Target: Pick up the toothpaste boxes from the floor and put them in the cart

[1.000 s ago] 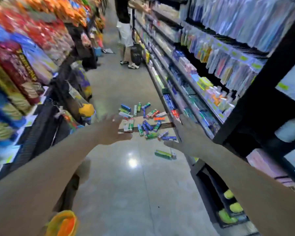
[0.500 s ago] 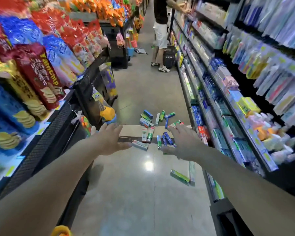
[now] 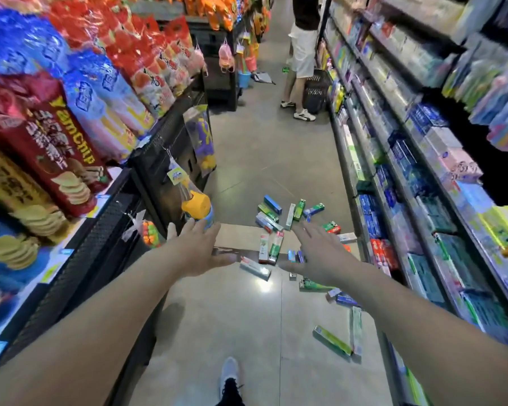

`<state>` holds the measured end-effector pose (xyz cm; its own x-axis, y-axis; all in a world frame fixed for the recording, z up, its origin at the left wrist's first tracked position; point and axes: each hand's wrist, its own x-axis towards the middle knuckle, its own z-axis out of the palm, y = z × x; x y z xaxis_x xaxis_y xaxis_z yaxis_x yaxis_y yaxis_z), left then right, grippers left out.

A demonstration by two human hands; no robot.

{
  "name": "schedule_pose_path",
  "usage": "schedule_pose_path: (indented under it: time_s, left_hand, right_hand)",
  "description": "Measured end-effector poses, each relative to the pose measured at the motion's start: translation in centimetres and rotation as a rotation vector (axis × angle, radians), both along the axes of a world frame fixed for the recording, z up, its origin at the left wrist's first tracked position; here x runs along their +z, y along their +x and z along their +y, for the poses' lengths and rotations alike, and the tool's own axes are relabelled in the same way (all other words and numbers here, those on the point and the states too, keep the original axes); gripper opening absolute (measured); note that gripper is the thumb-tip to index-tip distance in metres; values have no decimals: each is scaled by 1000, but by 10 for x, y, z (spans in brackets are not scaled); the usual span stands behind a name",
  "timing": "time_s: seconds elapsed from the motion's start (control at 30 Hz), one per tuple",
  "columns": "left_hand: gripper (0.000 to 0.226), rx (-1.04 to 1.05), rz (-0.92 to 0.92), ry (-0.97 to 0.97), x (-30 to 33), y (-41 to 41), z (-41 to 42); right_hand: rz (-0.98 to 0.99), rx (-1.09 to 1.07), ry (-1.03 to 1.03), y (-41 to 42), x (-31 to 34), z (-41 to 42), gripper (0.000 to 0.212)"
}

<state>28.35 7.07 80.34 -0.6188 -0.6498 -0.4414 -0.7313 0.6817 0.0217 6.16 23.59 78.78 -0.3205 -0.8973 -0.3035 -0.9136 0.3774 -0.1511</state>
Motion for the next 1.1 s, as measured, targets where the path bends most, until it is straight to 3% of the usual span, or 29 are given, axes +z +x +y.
schedule_pose_path:
  time_s: [0.13,0.3,0.7,0.9,1.1]
  left_hand:
    - [126,-103,42,43,3,-32,-65]
    - [87,-216,87,61,-22,-85,-132]
    - [87,-398,-2,186,-125,-255,-203]
    - [81,-430,3,174,-217,-315,-249]
    - [74,-485,-91,211,-384,-350,-290]
  right_hand:
    - [19,-52,29,-28,-1,-53,93]
    - [-17,-158,33,-64,-20,-93,86]
    - [-156,-152,11,-198,-116,-164,71]
    - [-110,-134,3,-265,-201,-206,49]
    - [-152,-312,87,-289,-365,-228,47]
